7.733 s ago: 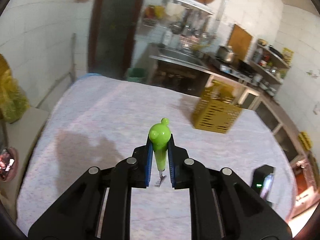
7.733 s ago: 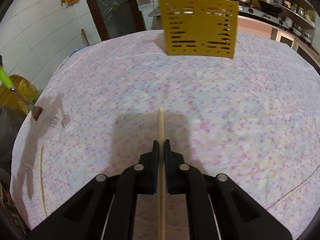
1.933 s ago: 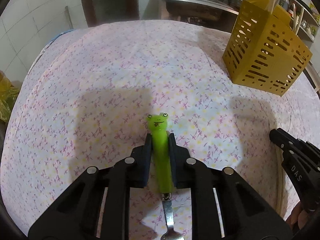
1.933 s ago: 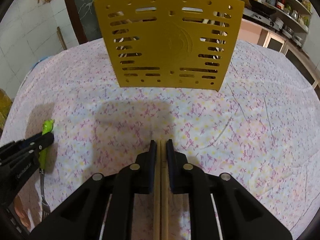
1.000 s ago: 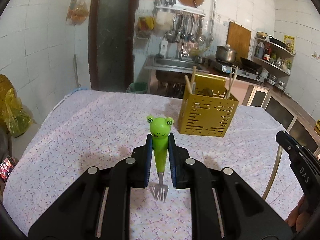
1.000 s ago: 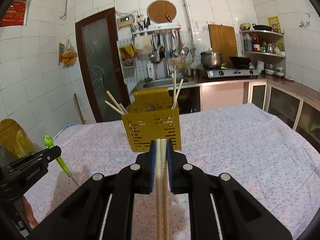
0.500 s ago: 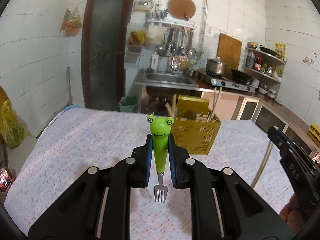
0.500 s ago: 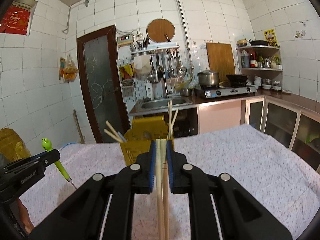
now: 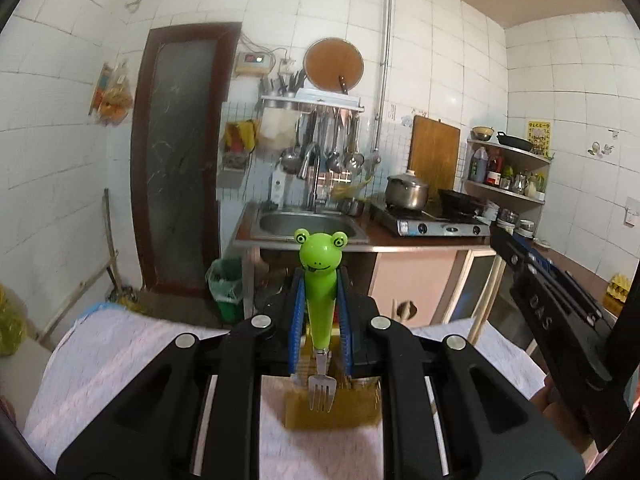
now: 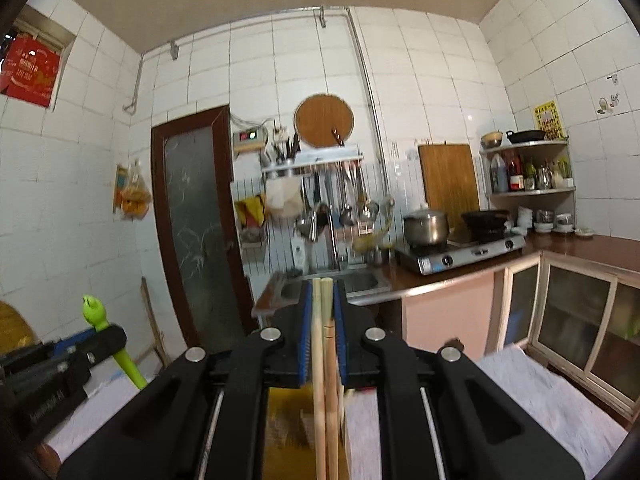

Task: Organize utensils
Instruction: 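Carry the fork and chopsticks over the caddy and drop them in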

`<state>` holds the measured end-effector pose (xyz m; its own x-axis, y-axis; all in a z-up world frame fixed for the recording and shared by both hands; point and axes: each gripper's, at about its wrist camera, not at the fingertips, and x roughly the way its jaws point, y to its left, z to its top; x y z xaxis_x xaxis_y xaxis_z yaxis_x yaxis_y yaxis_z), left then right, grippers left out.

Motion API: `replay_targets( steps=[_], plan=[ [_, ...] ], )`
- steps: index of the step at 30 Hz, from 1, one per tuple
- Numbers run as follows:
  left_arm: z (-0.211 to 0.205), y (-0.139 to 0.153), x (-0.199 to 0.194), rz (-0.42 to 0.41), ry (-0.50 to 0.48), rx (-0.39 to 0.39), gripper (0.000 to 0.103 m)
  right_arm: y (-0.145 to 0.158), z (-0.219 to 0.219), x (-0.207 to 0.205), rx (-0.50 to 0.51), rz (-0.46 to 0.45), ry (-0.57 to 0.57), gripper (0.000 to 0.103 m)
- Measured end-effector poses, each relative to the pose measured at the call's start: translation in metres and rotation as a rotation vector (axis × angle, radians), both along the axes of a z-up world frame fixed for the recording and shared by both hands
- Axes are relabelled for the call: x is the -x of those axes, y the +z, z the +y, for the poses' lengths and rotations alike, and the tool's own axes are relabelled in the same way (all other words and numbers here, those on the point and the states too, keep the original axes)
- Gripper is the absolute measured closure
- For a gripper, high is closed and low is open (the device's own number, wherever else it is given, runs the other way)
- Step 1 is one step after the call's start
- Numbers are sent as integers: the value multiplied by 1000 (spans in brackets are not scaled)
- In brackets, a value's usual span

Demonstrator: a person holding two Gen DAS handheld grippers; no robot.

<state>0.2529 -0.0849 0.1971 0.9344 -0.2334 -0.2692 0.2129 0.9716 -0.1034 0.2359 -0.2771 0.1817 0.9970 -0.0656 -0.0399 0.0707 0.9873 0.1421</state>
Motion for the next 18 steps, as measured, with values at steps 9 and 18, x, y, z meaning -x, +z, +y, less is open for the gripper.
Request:
replay_targets(
  steps=[9, 18],
  plan=[
    [-17, -41, -84, 45, 21, -8, 89, -13, -4, -74, 9, -39, 23, 92],
    [-15, -96, -116, 145, 19, -12, 89, -69, 5, -100, 47, 51, 68, 92]
  ],
)
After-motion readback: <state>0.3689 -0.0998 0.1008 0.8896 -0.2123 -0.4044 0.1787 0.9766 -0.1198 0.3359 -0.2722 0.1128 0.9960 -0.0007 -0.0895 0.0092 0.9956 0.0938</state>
